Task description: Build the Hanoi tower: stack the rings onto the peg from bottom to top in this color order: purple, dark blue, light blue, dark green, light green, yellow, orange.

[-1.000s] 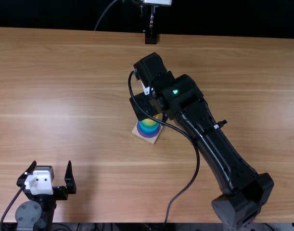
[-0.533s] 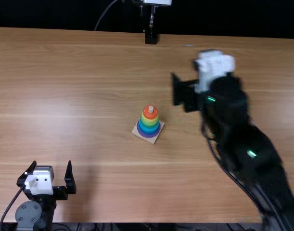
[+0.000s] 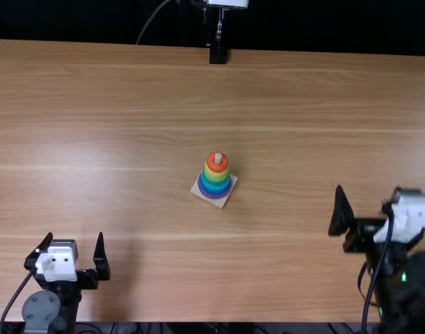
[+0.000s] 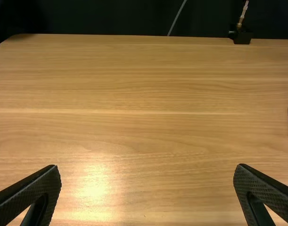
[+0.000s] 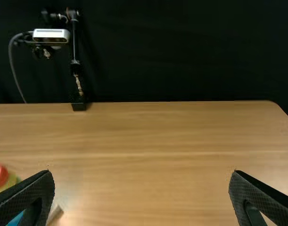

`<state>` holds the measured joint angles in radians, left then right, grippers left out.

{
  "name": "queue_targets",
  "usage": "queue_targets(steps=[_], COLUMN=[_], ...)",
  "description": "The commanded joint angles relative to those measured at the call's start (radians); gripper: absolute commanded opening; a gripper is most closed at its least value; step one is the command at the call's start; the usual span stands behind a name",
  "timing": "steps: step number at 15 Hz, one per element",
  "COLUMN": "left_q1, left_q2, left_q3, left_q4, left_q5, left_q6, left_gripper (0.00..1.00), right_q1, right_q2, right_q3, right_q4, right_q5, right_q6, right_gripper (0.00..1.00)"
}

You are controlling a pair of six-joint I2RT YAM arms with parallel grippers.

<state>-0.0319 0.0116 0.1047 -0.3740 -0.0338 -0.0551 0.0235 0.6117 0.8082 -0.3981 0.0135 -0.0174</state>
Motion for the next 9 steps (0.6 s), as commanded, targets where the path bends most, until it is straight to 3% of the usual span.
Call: queue_targets(steps=[1,4,9], left_q1=[-0.003,-0.003,-0.003], left_q2=[-0.012,-0.012,-0.012], left_q3=[-0.105,-0.105,-0.105], left_q4=[-0.079,-0.079,-0.079], left_q5=[-0.001,-0.001,-0.001], left_q6=[0.011,0.011,0.011], left_gripper=[1.00,1.00,1.00], right_q1=[-0.010,-0.046,-0.046], right_q2=[-0.164,-0.369,-0.524], right_q3=[-0.103,-0.294,-0.501], right_q4=[0.007,0.009,0.010], right_q5=[-0.032,-0.030,-0.028], right_q6=[-0.007,-0.008,-0.001], right_gripper=[1.00,1.00,1.00])
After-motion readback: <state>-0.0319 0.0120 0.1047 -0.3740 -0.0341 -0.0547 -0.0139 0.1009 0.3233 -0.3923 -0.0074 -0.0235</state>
